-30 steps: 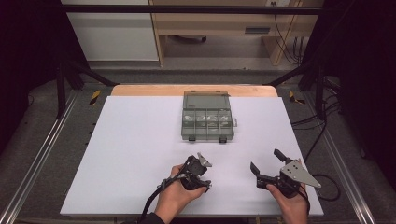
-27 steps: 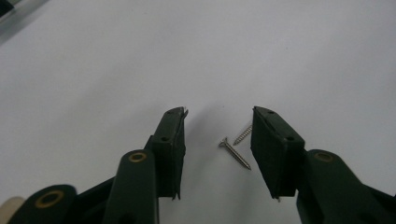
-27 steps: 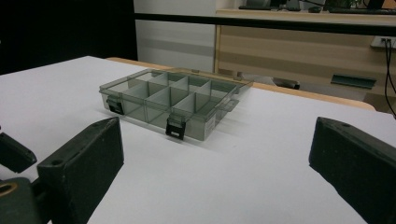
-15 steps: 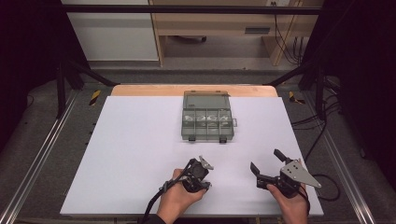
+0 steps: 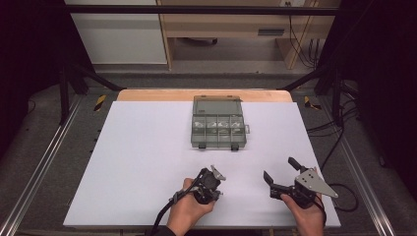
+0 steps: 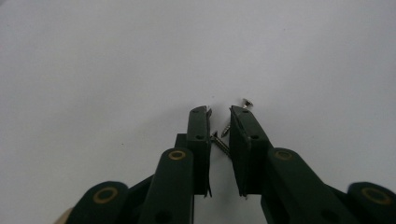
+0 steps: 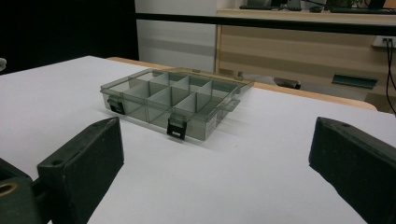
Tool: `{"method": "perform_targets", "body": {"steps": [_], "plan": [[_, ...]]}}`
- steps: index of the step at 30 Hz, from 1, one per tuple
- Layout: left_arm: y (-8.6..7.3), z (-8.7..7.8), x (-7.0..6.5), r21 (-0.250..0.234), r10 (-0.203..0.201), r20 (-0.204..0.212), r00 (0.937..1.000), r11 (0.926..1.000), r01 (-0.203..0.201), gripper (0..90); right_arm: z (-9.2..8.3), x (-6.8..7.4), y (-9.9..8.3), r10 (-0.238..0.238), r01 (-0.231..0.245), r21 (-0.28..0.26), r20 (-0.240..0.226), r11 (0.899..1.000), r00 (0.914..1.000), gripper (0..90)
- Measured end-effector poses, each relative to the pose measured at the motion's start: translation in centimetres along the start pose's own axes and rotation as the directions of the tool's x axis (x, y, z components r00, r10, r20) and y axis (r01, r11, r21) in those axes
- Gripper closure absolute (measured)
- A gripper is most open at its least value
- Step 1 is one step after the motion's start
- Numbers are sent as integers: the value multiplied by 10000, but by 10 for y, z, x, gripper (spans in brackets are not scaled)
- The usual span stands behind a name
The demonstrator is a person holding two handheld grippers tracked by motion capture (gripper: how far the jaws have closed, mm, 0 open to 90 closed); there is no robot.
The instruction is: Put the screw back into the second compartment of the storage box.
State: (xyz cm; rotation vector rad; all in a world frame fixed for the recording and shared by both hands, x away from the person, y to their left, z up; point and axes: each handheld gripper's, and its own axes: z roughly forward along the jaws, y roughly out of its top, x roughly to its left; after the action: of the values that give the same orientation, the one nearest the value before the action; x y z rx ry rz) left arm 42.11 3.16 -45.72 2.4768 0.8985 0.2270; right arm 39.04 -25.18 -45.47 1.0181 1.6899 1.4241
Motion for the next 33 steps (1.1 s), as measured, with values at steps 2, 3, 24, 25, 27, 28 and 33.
{"method": "perform_targets", "body": {"steps": [2, 3, 24, 25, 27, 28, 33], "plan": [[-1, 0, 1, -15, 37, 23, 10000, 10000, -37, 820, 0, 0, 0, 24, -24, 26, -8, 10000, 10000, 33], [-1, 0, 2, -15, 46, 37, 10000, 10000, -46, 829, 0, 0, 0, 15, -15, -4, -8, 10000, 10000, 33], [-1, -1, 6, 5, 336, 120, 9994, 9994, -336, 846, 1, 0, -1, 72, -72, 98, -21, 9999, 10000, 35], [-1, -1, 6, 9, 342, 122, 9993, 9994, -342, 846, 1, 0, -1, 43, -43, 103, -31, 9999, 10000, 35], [-2, -1, 7, -7, 334, 98, 9994, 9994, -334, 846, 1, 0, -1, 59, -58, 90, -38, 9999, 10000, 35], [-2, -2, 7, -9, 319, 96, 9994, 9995, -319, 846, 1, 0, -1, 47, -47, 89, -30, 9999, 10000, 35], [-3, -2, 9, -19, 344, 116, 9993, 9994, -344, 847, 2, 0, -1, 26, -26, 85, -32, 10000, 10000, 35]]}}
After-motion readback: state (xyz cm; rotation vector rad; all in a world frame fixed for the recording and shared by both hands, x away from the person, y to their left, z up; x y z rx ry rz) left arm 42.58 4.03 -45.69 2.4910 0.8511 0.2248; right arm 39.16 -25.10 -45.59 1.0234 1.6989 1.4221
